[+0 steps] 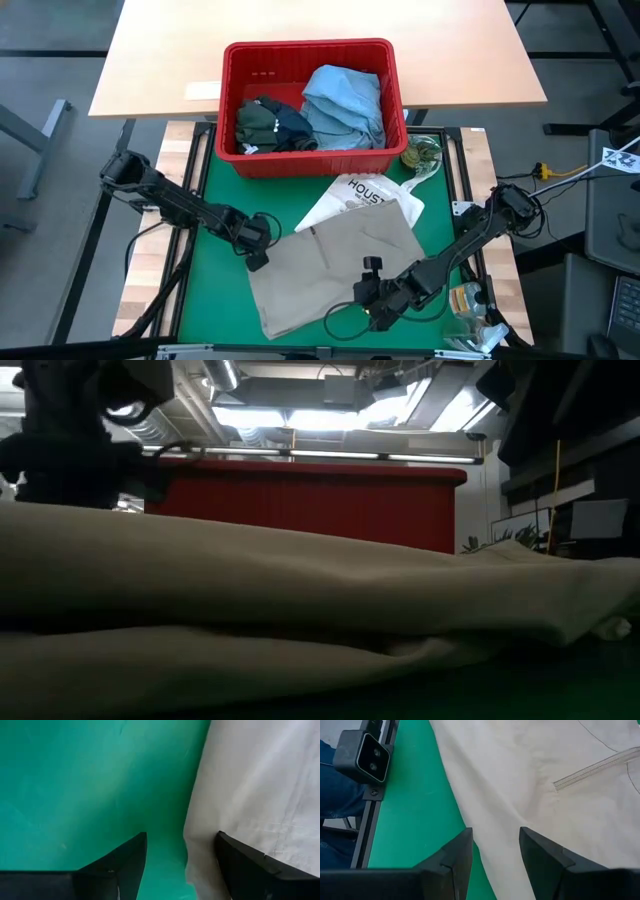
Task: Fold Laundry from Bin
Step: Fold the brown shorts
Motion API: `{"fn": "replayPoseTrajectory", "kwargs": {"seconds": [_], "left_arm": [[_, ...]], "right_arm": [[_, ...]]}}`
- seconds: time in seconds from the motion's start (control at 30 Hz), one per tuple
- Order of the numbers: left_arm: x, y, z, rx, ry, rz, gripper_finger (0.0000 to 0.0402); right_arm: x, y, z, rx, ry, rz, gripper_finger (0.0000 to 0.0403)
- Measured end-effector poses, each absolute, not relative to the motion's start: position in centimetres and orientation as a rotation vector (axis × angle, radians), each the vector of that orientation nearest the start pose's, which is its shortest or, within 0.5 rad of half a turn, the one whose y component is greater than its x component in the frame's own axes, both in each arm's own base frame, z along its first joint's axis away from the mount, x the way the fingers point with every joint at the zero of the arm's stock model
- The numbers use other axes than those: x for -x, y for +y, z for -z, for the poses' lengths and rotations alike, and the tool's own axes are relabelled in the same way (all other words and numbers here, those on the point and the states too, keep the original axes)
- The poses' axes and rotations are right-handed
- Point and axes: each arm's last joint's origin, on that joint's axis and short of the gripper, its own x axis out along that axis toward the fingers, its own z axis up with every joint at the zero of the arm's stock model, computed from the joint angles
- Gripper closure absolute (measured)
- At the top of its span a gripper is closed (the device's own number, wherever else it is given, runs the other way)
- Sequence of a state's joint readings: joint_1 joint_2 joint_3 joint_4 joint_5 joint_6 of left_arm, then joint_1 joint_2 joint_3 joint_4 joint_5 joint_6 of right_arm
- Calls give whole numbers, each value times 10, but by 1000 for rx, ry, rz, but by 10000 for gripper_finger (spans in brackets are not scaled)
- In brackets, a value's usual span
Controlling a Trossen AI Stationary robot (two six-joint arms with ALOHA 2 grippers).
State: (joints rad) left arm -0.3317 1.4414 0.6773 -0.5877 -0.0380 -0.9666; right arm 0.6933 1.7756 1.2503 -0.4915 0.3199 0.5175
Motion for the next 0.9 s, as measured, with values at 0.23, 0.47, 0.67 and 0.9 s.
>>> {"fn": "replayPoseTrajectory", "kwargs": {"seconds": [0.23,0.47,0.67,0.9], "left_arm": [[-210,-78,-136,650,1279,-384,172],[-209,-80,-135,673,1270,-383,175],[-211,-82,-135,694,1259,-352,219],[-214,-84,-135,713,1239,-324,319]], "right_arm": [[-287,227,-210,18,941,-99,240],[-287,227,-210,19,942,-98,240],[-287,227,-210,21,945,-98,240],[-287,226,-209,22,946,-97,240]]}}
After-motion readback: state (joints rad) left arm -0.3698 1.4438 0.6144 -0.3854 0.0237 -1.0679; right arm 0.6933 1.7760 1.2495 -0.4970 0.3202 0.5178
